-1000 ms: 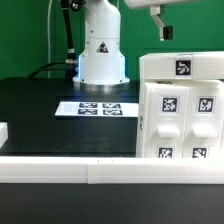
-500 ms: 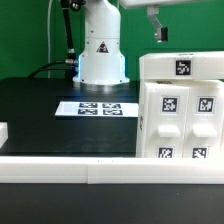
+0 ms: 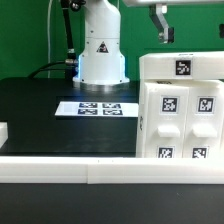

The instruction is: Assemble cabinet

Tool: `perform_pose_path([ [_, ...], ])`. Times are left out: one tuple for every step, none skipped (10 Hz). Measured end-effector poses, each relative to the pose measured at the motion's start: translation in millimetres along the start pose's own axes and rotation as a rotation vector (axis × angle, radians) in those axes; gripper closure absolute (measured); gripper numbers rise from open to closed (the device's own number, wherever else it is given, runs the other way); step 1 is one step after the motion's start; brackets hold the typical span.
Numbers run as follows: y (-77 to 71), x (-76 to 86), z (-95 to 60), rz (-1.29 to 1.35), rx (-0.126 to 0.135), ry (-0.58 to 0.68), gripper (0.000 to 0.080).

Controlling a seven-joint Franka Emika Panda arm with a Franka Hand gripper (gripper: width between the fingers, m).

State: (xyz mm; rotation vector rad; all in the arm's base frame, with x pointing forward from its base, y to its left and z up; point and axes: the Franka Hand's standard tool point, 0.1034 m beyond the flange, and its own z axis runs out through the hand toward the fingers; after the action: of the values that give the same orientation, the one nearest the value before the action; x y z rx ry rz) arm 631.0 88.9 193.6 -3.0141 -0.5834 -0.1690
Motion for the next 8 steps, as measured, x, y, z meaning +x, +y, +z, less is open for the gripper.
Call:
perform_pose_path([
  [0.8,-0.8,0.9,-0.088,-0.004,-0.004,0.0002],
  [1.3,-1.7,1.6,-0.170,-0.006,-0.006,0.0002],
  [2.0,-3.2,3.0,-0.217,-0.009,-0.011,0.0002],
  [3.8,-5.4,5.2,-0.313,-0.011,-0.018,0.0002],
  [5.2,-7.5,7.3,-0.372,-0.010,-0.023,0.0002],
  [5.3,-8.4,7.7,-0.440,-0.016,-0.029,0.0002],
  [3.3,-8.0,7.9,-0.467,-0.026,-0.032,0.0002],
  [0.7,-7.7,8.4,-0.481,-0.028,-0.034,0.0002],
])
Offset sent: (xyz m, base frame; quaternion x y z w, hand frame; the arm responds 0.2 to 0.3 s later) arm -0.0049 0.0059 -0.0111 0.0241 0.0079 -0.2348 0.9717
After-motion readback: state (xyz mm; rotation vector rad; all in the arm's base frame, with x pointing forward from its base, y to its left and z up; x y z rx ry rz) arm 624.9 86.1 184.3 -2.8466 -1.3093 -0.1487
